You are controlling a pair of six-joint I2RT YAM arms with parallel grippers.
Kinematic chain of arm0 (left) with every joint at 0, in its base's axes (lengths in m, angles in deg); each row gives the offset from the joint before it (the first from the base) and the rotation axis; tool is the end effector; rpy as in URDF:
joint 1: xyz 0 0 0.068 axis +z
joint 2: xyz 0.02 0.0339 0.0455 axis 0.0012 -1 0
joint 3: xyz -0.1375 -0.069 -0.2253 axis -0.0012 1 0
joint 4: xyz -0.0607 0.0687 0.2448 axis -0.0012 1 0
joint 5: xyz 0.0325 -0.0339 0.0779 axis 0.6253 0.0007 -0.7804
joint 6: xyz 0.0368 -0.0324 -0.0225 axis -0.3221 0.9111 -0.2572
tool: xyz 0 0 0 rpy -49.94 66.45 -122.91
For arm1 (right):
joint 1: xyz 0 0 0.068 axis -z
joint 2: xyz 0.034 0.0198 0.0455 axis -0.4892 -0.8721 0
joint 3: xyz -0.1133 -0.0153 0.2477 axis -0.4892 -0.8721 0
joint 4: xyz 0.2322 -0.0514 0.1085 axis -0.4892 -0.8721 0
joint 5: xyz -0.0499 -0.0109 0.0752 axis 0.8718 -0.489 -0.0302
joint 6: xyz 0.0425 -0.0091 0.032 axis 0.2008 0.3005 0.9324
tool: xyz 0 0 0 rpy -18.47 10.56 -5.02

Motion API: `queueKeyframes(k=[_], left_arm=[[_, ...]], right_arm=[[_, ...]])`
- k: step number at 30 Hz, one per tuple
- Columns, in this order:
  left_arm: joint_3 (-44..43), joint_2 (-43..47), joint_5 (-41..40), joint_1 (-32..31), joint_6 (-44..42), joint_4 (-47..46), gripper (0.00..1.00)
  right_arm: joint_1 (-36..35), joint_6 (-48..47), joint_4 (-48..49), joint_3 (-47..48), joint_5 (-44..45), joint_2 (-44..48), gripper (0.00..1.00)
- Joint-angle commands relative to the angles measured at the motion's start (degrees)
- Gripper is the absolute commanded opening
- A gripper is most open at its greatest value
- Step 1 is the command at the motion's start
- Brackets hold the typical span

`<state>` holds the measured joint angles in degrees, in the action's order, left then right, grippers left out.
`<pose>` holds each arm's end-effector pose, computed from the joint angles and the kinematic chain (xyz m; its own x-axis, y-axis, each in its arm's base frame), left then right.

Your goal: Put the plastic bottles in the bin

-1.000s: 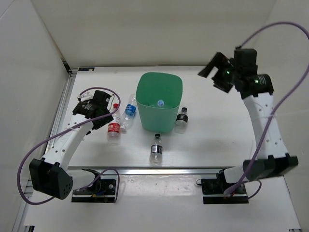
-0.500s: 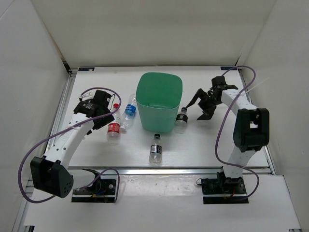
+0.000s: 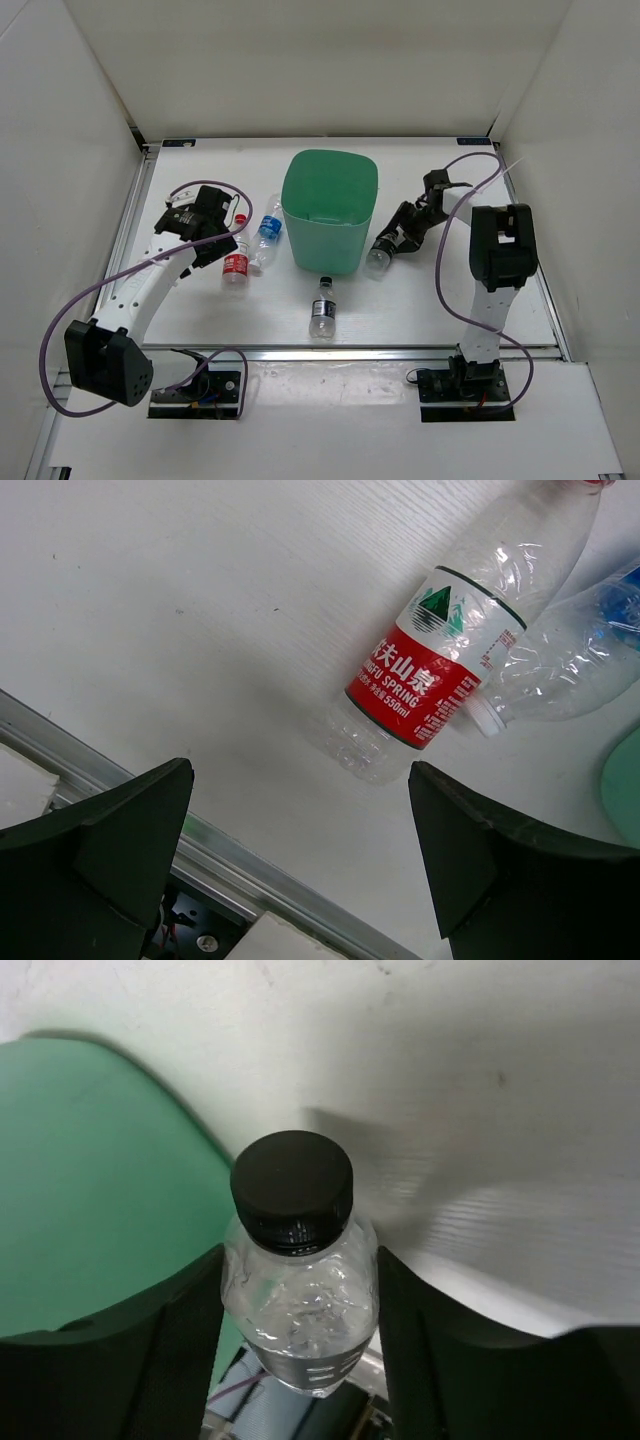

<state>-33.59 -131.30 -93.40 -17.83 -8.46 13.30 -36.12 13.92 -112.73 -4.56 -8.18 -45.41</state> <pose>0.2186 -0.0528 0.2922 -0.7266 -0.4377 -0.5297 -0.5601 0.8238 0.0876 0.3850 0.0637 0.1466 -0.8863 0.4536 0.0936 0.4291 0.7283 0.5343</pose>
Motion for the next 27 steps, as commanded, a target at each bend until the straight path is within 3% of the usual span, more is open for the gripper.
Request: queueKeyframes(k=[1, 4, 7, 10, 15, 20, 23, 26, 27], left_arm=[[-0.25, 0.64, -1.67, -0.08, -0.51, 0.55, 1.0], [-0.25, 0.64, -2.38, -0.08, -0.51, 0.55, 1.0], [0.28, 0.64, -2.38, -0.08, 0.1, 0.55, 1.0], [1.42, 0.64, -2.38, -0.08, 1.15, 0.55, 1.0], [1.42, -1.11, -2.38, -0.08, 1.86, 0.55, 1.0], [0.9, -3.05, -1.15, -0.08, 2.91, -0.85, 1.0], [0.28, -4.11, -1.15, -0.08, 2.39, -0.85, 1.0], [-0.33, -4.64, -0.01, -0.08, 1.86, -1.47, 1.0], [-0.33, -5.16, 0.52, -0.08, 1.86, -1.47, 1.0]], right_arm=[[-0.03, 0.13, 0.5, 0.15, -2.87, -0.66, 0.55], [1.29, 0.13, -1.95, 0.15, -0.07, 2.57, 0.31], [1.91, 0.13, -7.9, 1.9, 4.5, 9.58, 0.22], [3.14, -0.39, -14.25, 7.52, 8.99, 16.98, 0.18], [3.06, 0.3, -18.57, 27.25, 11.46, 24.03, 0.17], [-2.47, 2.24, -20.77, 50.44, 13.65, 17.28, 0.17], [-6.95, 4.16, -20.25, 57.96, 11.55, 10.07, 0.17], [-9.42, 7.42, -20.24, 57.03, 8.22, 6.02, 0.49], [-10.3, 8.12, -20.24, 55.89, 6.38, 6.02, 0.67]])
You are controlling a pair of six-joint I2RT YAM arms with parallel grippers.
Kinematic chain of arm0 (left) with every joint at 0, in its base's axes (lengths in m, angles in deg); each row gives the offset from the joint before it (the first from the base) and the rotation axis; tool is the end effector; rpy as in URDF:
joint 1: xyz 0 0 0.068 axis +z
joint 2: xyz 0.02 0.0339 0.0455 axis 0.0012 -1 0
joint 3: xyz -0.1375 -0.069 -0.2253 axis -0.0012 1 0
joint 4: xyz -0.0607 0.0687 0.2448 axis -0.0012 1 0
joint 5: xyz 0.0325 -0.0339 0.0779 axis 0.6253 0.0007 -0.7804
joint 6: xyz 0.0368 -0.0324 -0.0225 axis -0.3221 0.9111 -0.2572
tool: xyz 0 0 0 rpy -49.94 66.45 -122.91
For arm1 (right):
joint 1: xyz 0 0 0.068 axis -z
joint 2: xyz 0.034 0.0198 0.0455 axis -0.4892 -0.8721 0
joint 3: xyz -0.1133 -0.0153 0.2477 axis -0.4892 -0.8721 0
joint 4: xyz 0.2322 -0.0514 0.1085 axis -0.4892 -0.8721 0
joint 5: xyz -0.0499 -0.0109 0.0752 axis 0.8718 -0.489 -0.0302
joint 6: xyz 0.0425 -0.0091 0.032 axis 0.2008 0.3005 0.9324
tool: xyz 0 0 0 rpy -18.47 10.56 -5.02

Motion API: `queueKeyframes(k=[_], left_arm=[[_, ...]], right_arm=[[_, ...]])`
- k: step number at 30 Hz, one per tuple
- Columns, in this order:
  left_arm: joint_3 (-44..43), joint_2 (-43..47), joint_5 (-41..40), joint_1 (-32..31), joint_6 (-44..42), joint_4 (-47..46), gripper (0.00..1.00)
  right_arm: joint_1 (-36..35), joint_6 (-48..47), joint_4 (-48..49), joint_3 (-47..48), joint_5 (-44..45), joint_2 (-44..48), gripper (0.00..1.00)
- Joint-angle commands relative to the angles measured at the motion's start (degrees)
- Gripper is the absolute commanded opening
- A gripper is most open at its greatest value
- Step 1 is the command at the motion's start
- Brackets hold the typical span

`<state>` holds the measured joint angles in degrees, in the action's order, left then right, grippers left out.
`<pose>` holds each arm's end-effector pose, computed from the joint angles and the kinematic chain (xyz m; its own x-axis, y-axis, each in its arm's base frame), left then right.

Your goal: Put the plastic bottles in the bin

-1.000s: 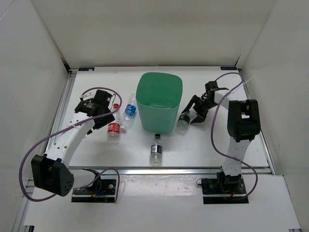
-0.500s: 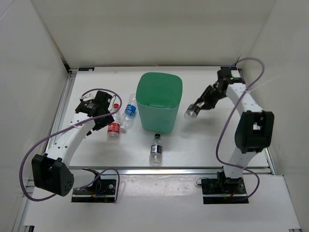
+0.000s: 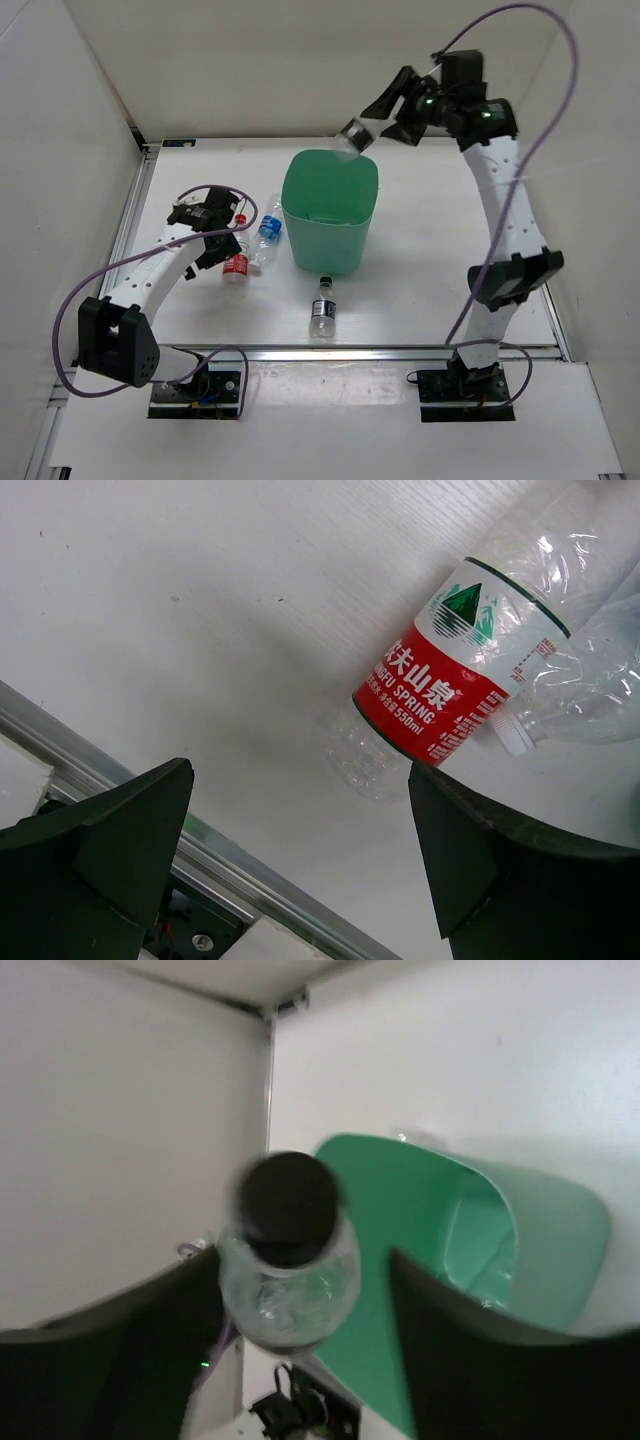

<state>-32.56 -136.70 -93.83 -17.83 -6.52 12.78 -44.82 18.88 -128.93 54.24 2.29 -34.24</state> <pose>0.2330 -0.0572 0.2676 -0.7549 -0.4473 -0.4796 -0.5751 0.8030 0.1563 0.3452 0.1078 0.5114 -0.6242 0.5157 -0.5869 -0.1494 0.6586 0.7375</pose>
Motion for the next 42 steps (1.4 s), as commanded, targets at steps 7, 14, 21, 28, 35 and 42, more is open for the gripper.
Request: queueKeyframes(k=[7, 14, 21, 28, 35, 42], left_arm=[[1.45, -1.25, 3.85, -0.08, -2.28, -7.18, 1.0], [0.23, -11.69, 7.64, -0.08, -5.53, -13.51, 1.0], [-2.85, -20.76, 9.4, 0.44, -9.05, -17.55, 1.0], [-5.57, -19.02, 9.76, 2.91, -6.25, -15.29, 0.62], [-46.74, -16.72, 2.28, 0.38, -1.22, 6.09, 0.63], [-53.82, -14.59, 13.52, -7.71, -10.89, -18.96, 0.72]], right_arm=[[3.2, 0.97, -3.25, -6.6, -3.4, 1.26, 1.0], [6.74, -2.28, -6.68, -7.22, -6.13, 4.42, 1.0], [7.27, -3.33, -9.23, -7.75, -7.98, 6.18, 1.0], [9.11, -3.86, -9.76, -9.6, -8.68, 7.33, 1.0], [9.11, -4.39, -9.14, -12.67, -8.68, 8.38, 1.0], [9.11, -4.92, -7.21, -16.1, -6.93, 9.0, 1.0]])
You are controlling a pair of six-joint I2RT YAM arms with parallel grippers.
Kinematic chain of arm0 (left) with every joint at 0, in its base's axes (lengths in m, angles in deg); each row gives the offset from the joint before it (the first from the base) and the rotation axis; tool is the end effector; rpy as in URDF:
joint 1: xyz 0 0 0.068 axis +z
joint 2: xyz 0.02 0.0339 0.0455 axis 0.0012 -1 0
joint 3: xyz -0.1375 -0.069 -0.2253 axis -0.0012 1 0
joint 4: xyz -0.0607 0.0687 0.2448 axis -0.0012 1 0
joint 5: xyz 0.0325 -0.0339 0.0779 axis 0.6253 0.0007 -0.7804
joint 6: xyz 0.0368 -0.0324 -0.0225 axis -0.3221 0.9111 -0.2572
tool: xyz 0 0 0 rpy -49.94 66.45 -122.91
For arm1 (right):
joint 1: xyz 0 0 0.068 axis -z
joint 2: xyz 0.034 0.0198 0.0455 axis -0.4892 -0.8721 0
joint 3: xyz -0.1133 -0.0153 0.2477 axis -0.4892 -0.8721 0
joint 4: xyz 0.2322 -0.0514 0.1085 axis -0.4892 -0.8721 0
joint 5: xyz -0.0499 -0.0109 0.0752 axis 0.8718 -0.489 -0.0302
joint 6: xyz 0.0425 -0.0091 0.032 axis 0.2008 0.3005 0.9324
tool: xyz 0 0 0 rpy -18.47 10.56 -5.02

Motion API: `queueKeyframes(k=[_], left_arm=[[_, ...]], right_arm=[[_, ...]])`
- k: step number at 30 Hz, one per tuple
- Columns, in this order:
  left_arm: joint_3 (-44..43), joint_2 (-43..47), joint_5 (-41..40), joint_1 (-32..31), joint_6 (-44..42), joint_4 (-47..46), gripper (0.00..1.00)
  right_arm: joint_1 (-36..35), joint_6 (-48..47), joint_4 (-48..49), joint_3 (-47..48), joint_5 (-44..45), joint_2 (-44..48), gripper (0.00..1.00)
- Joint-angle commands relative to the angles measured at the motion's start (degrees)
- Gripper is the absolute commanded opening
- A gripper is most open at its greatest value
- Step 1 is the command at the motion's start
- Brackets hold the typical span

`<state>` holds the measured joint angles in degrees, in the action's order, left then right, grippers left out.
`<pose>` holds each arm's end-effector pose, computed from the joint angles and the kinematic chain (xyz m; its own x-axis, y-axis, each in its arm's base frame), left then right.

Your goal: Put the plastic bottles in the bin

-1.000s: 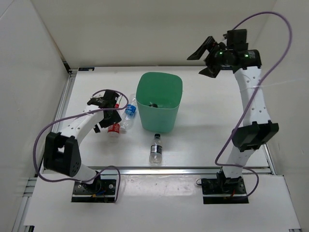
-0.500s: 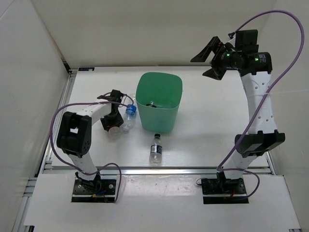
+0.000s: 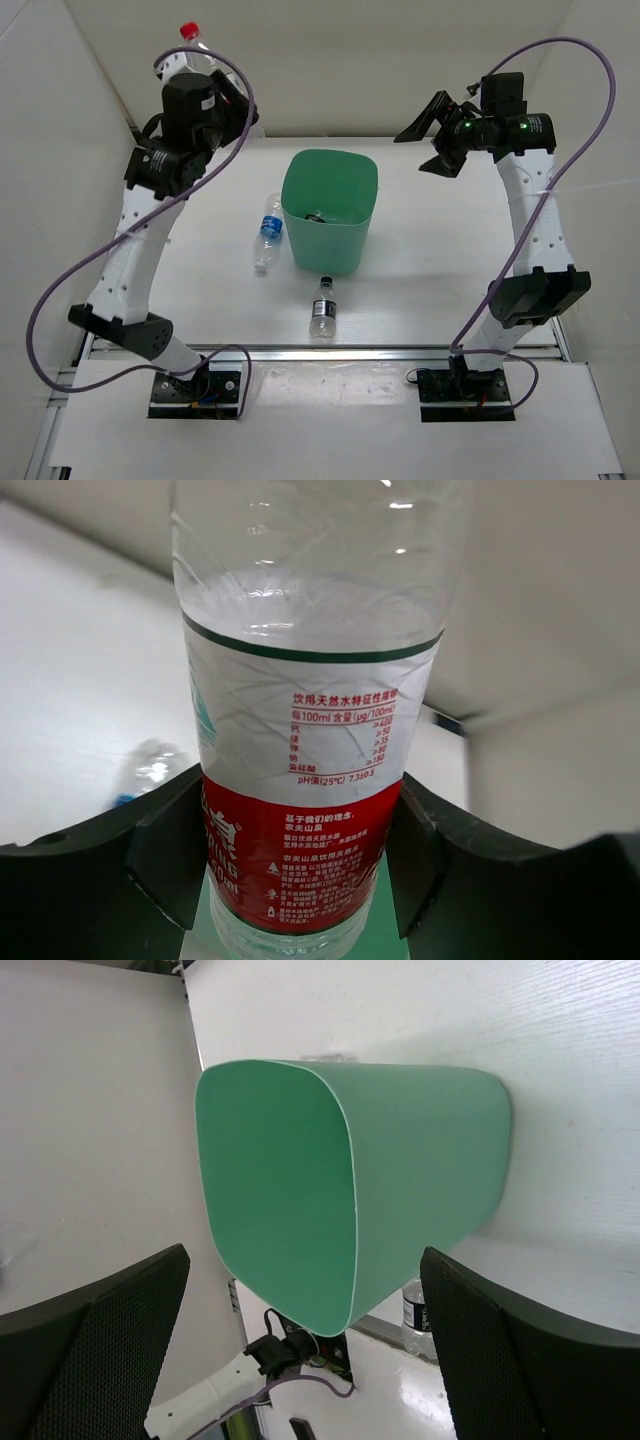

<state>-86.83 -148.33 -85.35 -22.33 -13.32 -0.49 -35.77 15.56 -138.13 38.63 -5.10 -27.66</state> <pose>0.2863 -0.1044 0.5067 -0.3097 -0.5446 -0.7794 -0.1798 0.8385 -0.5144 0.3354 0.0539 0.4585 -0.7611 0.5086 -0.4025 0.0781 0.6879 0.7216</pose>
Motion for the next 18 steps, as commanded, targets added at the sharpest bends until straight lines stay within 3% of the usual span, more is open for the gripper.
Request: queueKeyframes(k=[1, 6, 11, 14, 16, 18], left_arm=[[-3.56, -4.64, 6.09, -4.44, -4.88, -5.17, 0.72], [-2.12, -7.47, 6.89, -12.44, -7.87, -2.62, 0.73], [-0.17, -8.79, 14.28, -15.79, -11.64, -4.99, 0.76], [-1.49, -7.31, 11.74, -18.87, -12.98, -4.04, 0.84], [-3.07, -6.25, 9.28, -19.39, -13.5, -1.06, 1.0], [-7.02, -4.75, 7.26, -19.4, -14.98, 0.89, 1.0]], right_arm=[[0.06, -1.59, 1.99, -0.5, 0.47, 2.42, 1.0], [0.59, -1.59, 3.22, -2.68, 1.7, 3.03, 1.0], [1.73, -1.59, 5.16, -8.66, 2.4, 5.49, 1.0], [2.26, -1.59, 5.77, -10.51, 3.89, 6.9, 1.0], [2.88, -1.59, 6.3, -11.74, 3.89, 7.43, 1.0], [3.4, -2.12, 6.3, -11.75, 3.89, 7.43, 1.0]])
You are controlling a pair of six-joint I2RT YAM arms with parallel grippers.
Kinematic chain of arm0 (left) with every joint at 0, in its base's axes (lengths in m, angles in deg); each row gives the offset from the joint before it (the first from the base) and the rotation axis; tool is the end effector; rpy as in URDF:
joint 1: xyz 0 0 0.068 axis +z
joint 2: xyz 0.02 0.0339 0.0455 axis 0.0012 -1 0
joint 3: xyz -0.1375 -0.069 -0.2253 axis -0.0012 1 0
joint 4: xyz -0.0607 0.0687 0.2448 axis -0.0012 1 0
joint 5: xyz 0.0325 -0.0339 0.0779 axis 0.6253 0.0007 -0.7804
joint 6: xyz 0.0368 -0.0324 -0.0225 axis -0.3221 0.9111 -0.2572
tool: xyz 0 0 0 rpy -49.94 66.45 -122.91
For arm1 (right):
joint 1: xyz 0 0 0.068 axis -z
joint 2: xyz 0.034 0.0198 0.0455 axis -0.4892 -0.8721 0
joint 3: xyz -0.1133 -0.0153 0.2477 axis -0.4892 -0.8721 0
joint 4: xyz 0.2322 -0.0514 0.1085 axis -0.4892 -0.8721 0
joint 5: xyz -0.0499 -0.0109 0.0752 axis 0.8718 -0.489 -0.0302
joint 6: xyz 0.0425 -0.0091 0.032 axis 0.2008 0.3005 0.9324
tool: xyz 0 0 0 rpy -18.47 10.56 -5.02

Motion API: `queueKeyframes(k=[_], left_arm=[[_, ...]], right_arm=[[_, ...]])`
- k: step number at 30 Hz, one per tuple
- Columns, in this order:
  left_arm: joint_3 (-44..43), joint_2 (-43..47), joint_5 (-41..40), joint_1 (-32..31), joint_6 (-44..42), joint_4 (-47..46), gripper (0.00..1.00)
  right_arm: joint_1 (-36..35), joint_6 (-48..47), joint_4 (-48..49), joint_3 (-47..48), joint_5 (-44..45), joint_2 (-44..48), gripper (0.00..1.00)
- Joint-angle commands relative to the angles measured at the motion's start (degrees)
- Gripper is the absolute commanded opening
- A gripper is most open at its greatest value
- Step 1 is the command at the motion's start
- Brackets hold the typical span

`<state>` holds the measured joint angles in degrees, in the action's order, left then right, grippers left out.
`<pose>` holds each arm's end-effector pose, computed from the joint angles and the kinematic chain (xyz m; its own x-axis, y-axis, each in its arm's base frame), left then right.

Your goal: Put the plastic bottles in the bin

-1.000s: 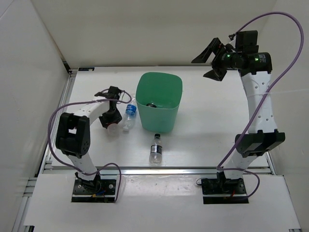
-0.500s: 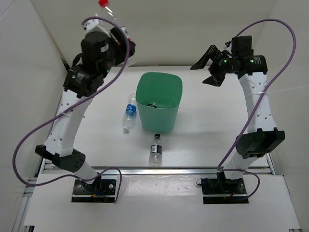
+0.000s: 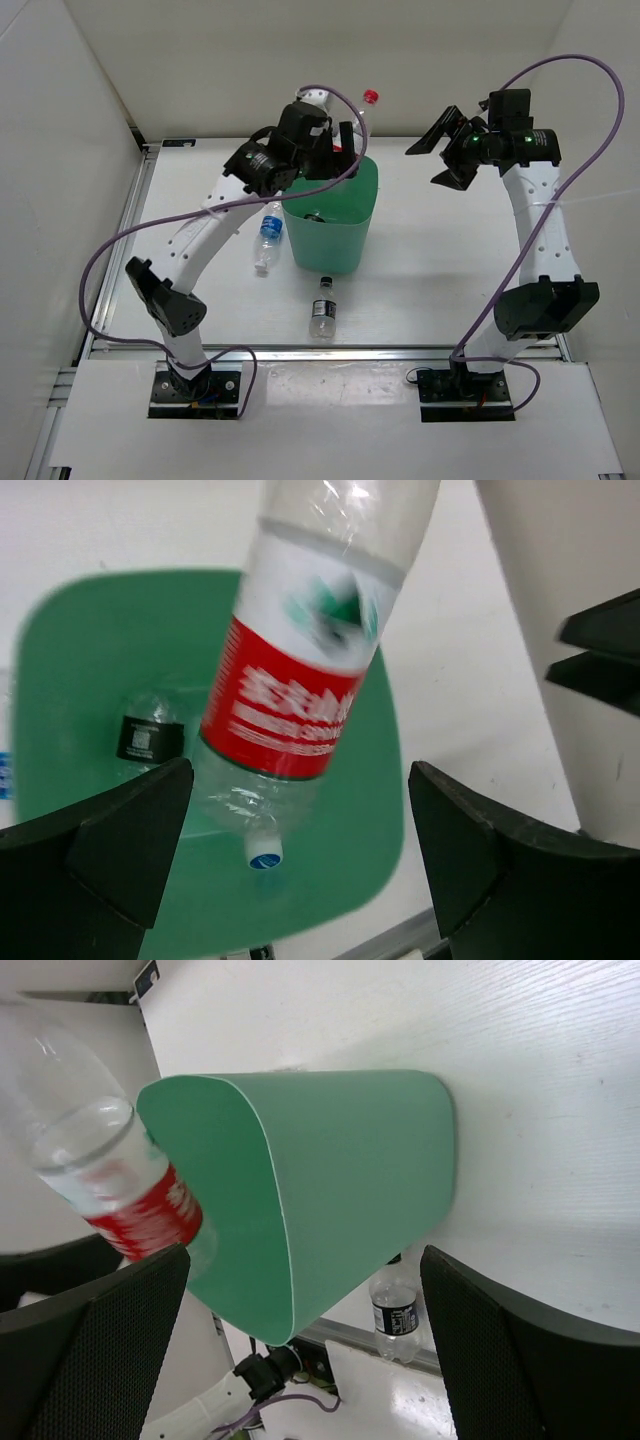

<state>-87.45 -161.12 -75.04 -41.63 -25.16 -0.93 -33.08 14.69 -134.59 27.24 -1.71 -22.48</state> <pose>0.2923 -0.2516 0.4371 -0.6372 -0.0832 -0.7662 0.2769 0.9031 -0.3282 0.3264 0.0355 0.4334 -0.7315 0.5497 -0.4034 0.1616 0.7146 0.6806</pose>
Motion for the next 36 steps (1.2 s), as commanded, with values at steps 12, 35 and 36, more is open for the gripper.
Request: queueKeyframes(k=[12, 35, 36], left_arm=[[40.28, 33.88, -27.77, 14.48, 10.01, -6.66, 1.0], [56.87, 12.0, 14.76, 28.55, 5.29, -32.94, 0.92], [56.86, 11.21, 15.47, 28.55, 5.29, -33.55, 0.93]], right_arm=[[2.3, -1.77, 3.37, -3.43, -0.64, 3.3, 1.0], [2.3, -4.5, 3.37, -3.96, -8.11, 2.77, 1.0], [2.3, -5.02, 3.37, -3.96, -8.11, 2.77, 1.0]])
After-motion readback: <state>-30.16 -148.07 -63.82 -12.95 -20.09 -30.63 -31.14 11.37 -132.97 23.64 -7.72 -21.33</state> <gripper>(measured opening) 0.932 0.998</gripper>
